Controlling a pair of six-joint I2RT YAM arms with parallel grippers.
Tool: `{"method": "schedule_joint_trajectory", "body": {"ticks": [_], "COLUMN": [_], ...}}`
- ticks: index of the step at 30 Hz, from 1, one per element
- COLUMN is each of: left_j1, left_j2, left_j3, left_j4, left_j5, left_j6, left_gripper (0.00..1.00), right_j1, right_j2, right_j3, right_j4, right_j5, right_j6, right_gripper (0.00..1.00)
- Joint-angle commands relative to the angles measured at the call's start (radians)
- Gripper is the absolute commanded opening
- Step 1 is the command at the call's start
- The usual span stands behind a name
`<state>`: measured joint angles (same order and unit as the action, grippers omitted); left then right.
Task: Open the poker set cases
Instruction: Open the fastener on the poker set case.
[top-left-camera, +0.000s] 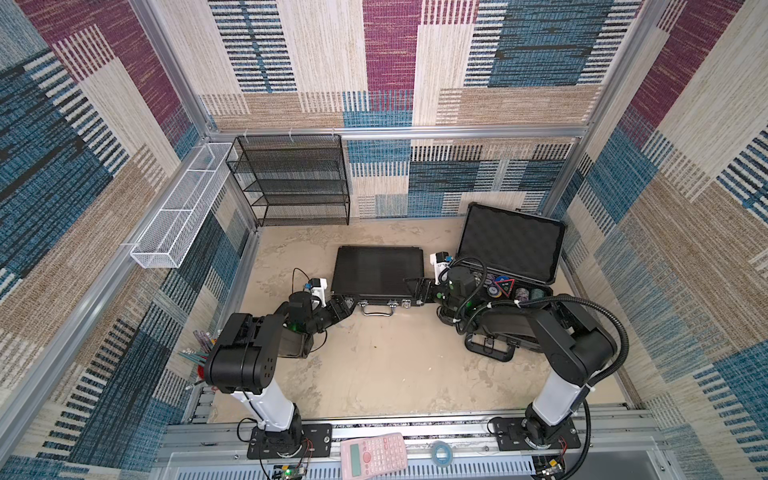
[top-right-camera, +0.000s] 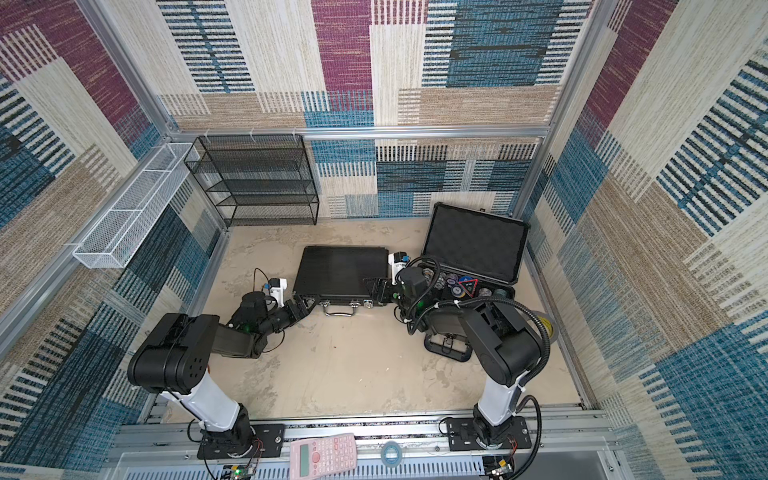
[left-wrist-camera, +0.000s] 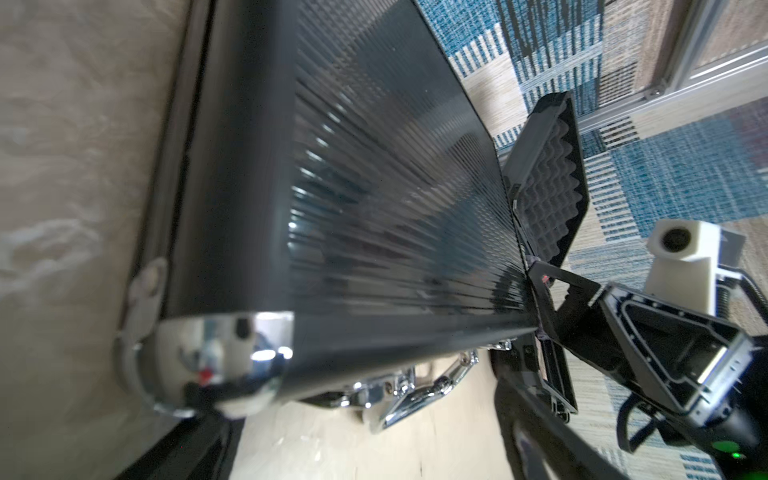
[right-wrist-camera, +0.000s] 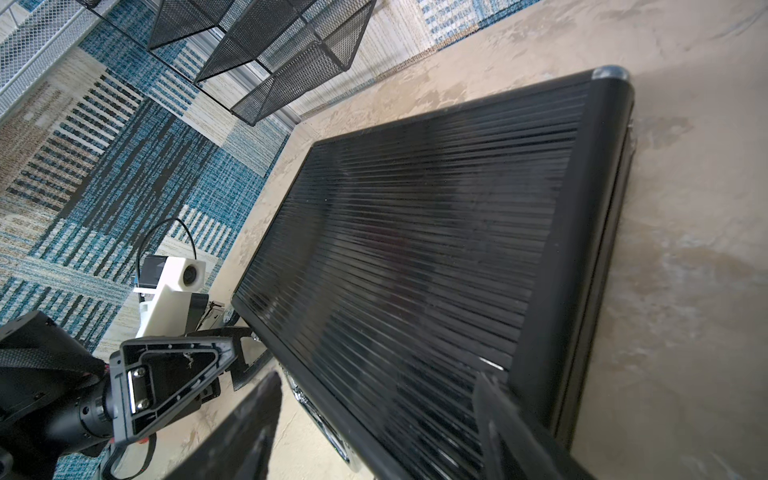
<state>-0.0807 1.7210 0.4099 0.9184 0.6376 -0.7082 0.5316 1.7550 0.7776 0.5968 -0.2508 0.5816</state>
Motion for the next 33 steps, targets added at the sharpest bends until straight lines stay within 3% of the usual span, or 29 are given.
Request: {"method": "schedule_joint_trajectory", "body": {"ticks": [1, 10, 19, 33], "left_j1": [0.005, 0.015, 0.032, 0.033], "left_j2": [0.034, 0.092, 0.231, 0.275], "left_j3": [-0.014, -0.052, -0.102, -0.130], "left_j4": [0.067, 0.194, 0.492, 0.491], "left_j5": [0.046, 0.078, 0.113, 0.065], "left_j6": [-0.031, -0.073, -0.209, -0.188], "left_gripper": [0.94, 0.92, 0.83, 0.80], "right_j1": [0.001, 0.003, 0.003, 0.008], "right_j2": [0.006, 0.009, 0.007, 0.017], "right_j3": [0.005, 0.008, 0.011, 0.026], "right_j4": [-0.091, -0.102, -0.113, -0.142], "right_j5": [0.022, 0.026, 0.031, 0.046], "right_j6": [0.000, -0.002, -0.005, -0.012], "right_gripper": [0.75, 0.76, 0.76, 0.76]}}
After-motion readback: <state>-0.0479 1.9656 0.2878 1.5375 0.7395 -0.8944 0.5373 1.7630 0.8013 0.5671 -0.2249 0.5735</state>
